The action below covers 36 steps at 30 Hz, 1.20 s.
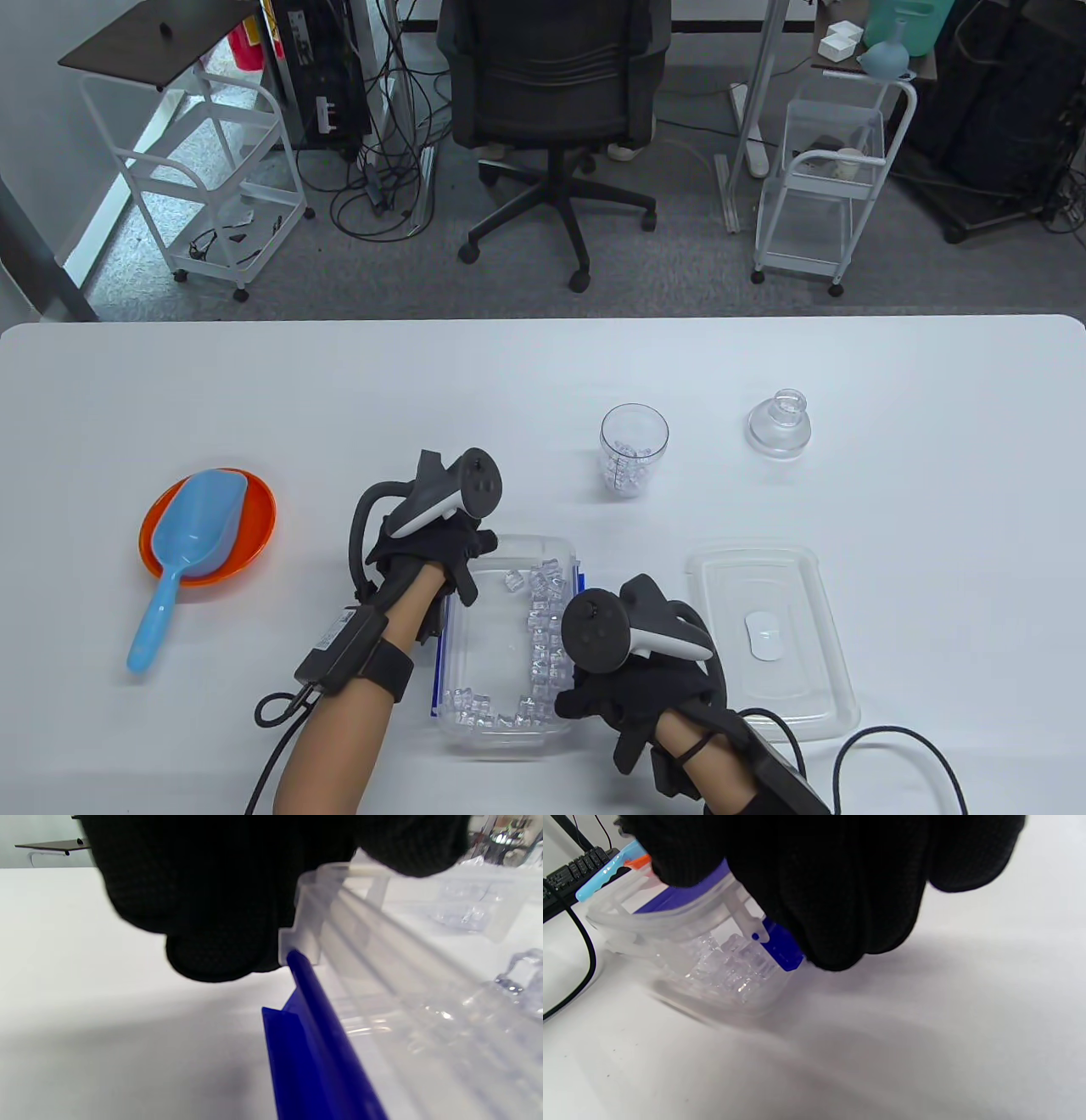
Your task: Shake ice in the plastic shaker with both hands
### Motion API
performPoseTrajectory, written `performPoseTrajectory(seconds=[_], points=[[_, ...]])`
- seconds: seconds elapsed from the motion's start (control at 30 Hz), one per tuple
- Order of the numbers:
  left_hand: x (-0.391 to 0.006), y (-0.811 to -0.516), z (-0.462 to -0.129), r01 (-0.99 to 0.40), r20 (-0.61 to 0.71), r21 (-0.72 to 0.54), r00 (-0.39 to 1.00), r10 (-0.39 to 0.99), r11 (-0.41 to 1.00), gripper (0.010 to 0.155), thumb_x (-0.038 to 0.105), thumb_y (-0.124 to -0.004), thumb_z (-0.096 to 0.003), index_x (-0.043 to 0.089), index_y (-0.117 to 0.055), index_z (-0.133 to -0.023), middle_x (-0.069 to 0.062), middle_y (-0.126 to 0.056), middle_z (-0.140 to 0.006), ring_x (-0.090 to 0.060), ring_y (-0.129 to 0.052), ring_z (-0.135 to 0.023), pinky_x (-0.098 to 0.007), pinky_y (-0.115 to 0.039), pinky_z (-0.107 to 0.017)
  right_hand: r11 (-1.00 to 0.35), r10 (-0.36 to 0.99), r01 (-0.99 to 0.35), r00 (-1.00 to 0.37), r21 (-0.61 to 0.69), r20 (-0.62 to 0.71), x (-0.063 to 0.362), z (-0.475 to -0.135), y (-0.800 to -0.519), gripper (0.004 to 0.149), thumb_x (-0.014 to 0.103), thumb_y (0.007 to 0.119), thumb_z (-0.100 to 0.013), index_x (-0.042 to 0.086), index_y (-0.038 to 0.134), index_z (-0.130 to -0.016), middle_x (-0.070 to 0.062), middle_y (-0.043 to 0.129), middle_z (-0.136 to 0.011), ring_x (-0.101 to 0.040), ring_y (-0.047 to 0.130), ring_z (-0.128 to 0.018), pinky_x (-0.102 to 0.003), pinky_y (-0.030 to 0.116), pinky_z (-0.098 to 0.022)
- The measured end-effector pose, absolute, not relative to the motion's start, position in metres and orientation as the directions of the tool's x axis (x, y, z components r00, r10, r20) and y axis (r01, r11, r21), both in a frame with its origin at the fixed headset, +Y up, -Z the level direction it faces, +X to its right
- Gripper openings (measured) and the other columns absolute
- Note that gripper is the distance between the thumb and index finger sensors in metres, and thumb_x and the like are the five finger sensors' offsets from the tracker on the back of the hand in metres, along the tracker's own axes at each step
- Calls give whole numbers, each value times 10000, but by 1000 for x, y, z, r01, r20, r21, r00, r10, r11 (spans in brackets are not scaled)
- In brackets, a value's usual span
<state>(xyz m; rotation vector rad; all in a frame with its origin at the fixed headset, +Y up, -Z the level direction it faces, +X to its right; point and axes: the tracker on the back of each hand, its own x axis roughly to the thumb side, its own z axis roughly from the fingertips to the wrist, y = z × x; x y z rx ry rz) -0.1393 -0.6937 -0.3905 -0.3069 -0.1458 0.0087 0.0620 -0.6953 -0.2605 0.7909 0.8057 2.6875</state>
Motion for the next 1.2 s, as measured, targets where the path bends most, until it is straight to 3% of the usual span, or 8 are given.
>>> performPoseTrajectory(seconds=[0.2, 0.4, 0.5, 0.6, 0.77, 0.97, 1.1, 1.2], points=[[-163, -676, -360, 104, 158, -40, 983, -96, 994, 630, 526, -622, -507, 129, -746, -980, -122, -959, -817, -244, -1038, -551, -299, -880, -376, -842, 406, -187, -837, 506, 366, 84, -265, -675, 531, 419, 709, -518, -26, 876, -754, -207, 1023, -538, -441, 976, -612, -663, 743, -474], [-193, -667, -323, -5, 135, -1, 991, 5, 1000, 632, 529, -617, -517, 117, -758, -975, -135, -968, -803, -248, -1040, -542, -301, -881, -369, -921, 332, -284, -930, 265, 159, 129, -271, -651, 619, 447, 693, -528, -47, 767, -894, -283, 940, -731, -550, 890, -689, -720, 689, -477], [-204, -668, -305, -105, 127, -16, 986, 106, 994, 638, 527, -618, -519, 103, -761, -974, -147, -969, -798, -259, -1040, -538, -308, -880, -365, -922, 358, -359, -933, 144, -32, 163, -280, -655, 715, 458, 688, -533, -55, 580, -1018, -360, 762, -919, -670, 724, -778, -786, 585, -493], [-209, -673, -293, -192, 150, -18, 970, 193, 981, 637, 518, -623, -522, 86, -771, -966, -165, -976, -784, -272, -1043, -525, -316, -882, -353, -952, 277, -301, -929, 64, -246, 194, -288, -673, 803, 467, 683, -532, -58, 402, -1070, -441, 484, -1047, -755, 528, -830, -827, 487, -507], [-211, -675, -289, -205, 183, 6, 962, 201, 979, 630, 508, -624, -522, 72, -782, -949, -169, -986, -760, -266, -1051, -508, -309, -889, -335, -934, 169, -287, -882, 215, -440, 225, -299, -710, 954, 514, 669, -518, -83, 148, -1049, -478, 172, -1049, -808, 290, -835, -858, 389, -506], [-213, -682, -287, -160, 169, 28, 974, 153, 987, 624, 505, -624, -523, 73, -787, -942, -164, -989, -754, -262, -1054, -506, -307, -891, -333, -875, 96, -323, -845, 360, -525, 239, -304, -742, 1055, 537, 677, -498, -75, -31, -983, -507, 3, -971, -820, 202, -819, -869, 365, -502], [-220, -686, -289, -156, 144, 14, 978, 152, 988, 623, 504, -624, -522, 74, -788, -942, -164, -989, -755, -262, -1053, -507, -308, -891, -334, -857, 52, -326, -826, 400, -561, 245, -304, -752, 1078, 534, 694, -489, -76, -55, -967, -533, 42, -967, -826, 220, -815, -882, 356, -482], [-224, -688, -291, -183, 124, 8, 976, 181, 983, 624, 504, -623, -523, 72, -789, -942, -165, -990, -754, -263, -1053, -507, -308, -890, -335, -818, 55, -377, -804, 435, -593, 251, -304, -760, 1073, 547, 658, -468, -102, -38, -962, -551, 222, -980, -834, 285, -803, -889, 356, -453]])
